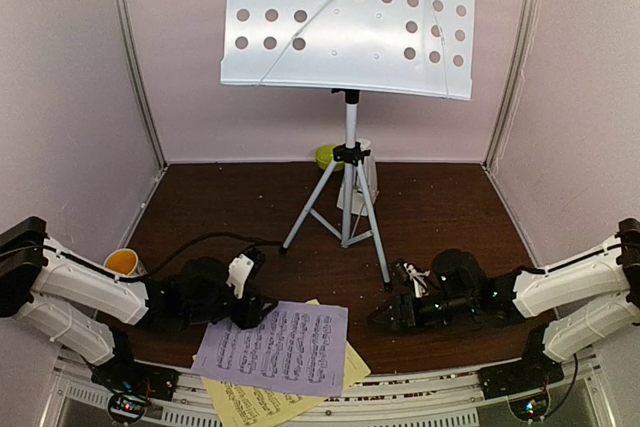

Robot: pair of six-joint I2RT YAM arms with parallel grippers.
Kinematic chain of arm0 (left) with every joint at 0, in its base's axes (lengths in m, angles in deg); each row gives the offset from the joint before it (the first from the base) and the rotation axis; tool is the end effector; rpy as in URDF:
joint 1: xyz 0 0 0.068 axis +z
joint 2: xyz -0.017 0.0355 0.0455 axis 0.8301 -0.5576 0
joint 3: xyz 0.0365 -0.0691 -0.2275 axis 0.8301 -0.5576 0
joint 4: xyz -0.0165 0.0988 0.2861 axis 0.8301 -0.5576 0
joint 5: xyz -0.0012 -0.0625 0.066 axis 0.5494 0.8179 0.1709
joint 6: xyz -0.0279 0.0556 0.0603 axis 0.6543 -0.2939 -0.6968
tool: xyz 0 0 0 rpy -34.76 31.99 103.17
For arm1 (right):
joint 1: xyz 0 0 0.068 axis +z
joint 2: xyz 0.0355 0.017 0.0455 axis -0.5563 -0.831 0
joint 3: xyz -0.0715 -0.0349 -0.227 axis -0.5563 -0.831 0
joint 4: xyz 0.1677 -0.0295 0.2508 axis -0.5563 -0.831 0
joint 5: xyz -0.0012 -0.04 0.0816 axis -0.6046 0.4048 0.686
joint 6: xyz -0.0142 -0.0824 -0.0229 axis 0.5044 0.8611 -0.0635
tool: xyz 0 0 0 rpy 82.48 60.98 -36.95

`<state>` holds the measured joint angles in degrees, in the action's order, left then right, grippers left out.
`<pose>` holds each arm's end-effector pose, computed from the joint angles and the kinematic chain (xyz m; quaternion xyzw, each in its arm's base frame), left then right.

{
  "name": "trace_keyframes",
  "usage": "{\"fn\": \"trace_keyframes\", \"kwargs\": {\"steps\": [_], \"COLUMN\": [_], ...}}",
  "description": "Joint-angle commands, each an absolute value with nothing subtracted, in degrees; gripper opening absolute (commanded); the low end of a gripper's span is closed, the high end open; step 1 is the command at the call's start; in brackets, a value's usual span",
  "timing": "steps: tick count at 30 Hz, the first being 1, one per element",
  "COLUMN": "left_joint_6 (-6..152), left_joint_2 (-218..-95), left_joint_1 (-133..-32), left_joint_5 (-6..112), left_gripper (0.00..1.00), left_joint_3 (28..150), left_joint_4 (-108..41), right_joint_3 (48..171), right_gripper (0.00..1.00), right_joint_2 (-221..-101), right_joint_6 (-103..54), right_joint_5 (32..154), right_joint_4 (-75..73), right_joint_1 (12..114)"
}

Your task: Set up the instrument practice props

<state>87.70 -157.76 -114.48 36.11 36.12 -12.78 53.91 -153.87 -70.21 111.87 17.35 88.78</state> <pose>0.1657 -0.2465 0.0411 0.2092 0.8583 -0.2615 0.3889 0.1388 0.2585 0.0546 -0.1248 0.8638 0.4788 0.0948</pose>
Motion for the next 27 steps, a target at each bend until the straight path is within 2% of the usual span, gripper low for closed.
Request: {"fn": "trace_keyframes", "kwargs": {"steps": [1, 5, 15, 21, 27], "left_joint_6": [91.8, 92.7, 93.2, 93.1, 92.8], "left_joint_2": [-161.7, -164.3, -166.7, -167.3, -168.1], "left_joint_1": [-115.5, -116.3, -117.0, -117.0, -117.1], "left_joint_5": [34.4, 33.9, 33.0, 33.0, 33.2], "left_gripper": [0.55, 0.54, 0.52, 0.52, 0.52], "left_joint_3": [35.6, 35.7, 35.0, 34.9, 35.1], "left_joint_4": [-5.9, -3.0, 0.6, 1.6, 2.8], "right_joint_3": [55.4, 57.1, 62.7, 62.3, 62.3], "right_gripper": [0.63, 0.56, 0.47, 0.4, 0.27], "right_joint_2": [-161.4, -168.1, -178.0, -181.7, -181.7], "right_joint_6": [-76.9, -79.4, -83.3, -87.8, -88.6], "right_joint_5": [114.8, 116.0, 116.4, 117.2, 116.3], "right_joint_4": [26.9, 33.1, 38.0, 46.4, 48.6], "right_joint_1": [90.3, 91.2, 92.4, 92.5, 92.4]}}
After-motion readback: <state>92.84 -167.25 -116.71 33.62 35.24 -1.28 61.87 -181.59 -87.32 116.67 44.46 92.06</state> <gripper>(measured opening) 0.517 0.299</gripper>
